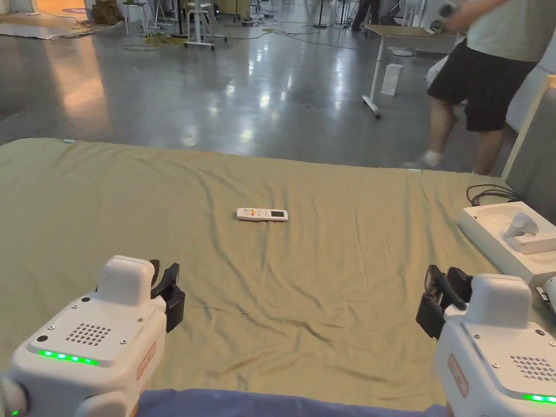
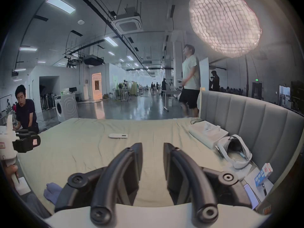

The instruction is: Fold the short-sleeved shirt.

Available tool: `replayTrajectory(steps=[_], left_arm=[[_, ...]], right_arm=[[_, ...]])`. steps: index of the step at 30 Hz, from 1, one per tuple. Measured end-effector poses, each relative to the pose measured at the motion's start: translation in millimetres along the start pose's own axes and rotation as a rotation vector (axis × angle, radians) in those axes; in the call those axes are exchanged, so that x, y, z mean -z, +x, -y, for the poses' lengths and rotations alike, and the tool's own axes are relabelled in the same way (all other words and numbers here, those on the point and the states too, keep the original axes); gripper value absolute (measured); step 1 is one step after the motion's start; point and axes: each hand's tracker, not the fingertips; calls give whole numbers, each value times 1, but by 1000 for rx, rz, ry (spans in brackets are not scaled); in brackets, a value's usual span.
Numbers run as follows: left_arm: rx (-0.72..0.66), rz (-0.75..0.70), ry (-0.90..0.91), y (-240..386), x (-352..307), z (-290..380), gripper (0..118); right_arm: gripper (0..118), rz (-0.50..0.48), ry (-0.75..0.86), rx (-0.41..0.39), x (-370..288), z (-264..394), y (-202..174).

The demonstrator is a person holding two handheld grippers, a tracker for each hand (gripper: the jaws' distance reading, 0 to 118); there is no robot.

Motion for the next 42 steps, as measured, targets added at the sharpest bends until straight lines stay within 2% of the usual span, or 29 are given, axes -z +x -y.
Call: replayTrajectory(steps=[1,2,4,6,10,11,17,20,27,34,35,36,37,40,42], left_arm=[[-29,18,5,1,1,-2,17],[-55,15,0,0,2,-5,12],[-104,30,0,-1,3,-7,11],[-107,12,20,0,3,-7,5],[-146,-2,80,-3,-3,-10,4],[-149,-45,103,-3,-5,-11,4],[-98,-136,154,-13,-12,-11,4],[-101,-127,131,-27,-13,-8,4],[-128,-100,-101,-86,-14,22,4],[-285,59,-431,-156,-1,62,6],[-317,78,-464,-164,1,68,10],[-341,83,-501,-172,4,75,21],[-363,99,-518,-179,6,81,40],[-393,112,-561,-193,10,98,84],[-431,144,-586,-206,12,110,84]], right_arm=[[17,-2,11,0,2,0,-4],[9,0,21,-3,3,0,-9],[0,7,34,-7,4,0,-16],[0,-6,45,-3,6,0,-20],[0,-1,55,-10,8,1,-27],[0,-2,54,-12,8,1,-28],[0,-14,46,-19,11,0,-31],[0,-24,31,-28,14,0,-32],[0,-33,-32,-56,24,8,-28],[0,-39,-116,-71,35,22,-26],[0,-33,-124,-82,36,24,-27],[0,-36,-133,-91,37,26,-27],[0,-40,-140,-96,38,29,-28],[0,-44,-165,-109,40,36,-30],[0,-47,-183,-117,41,39,-32]])
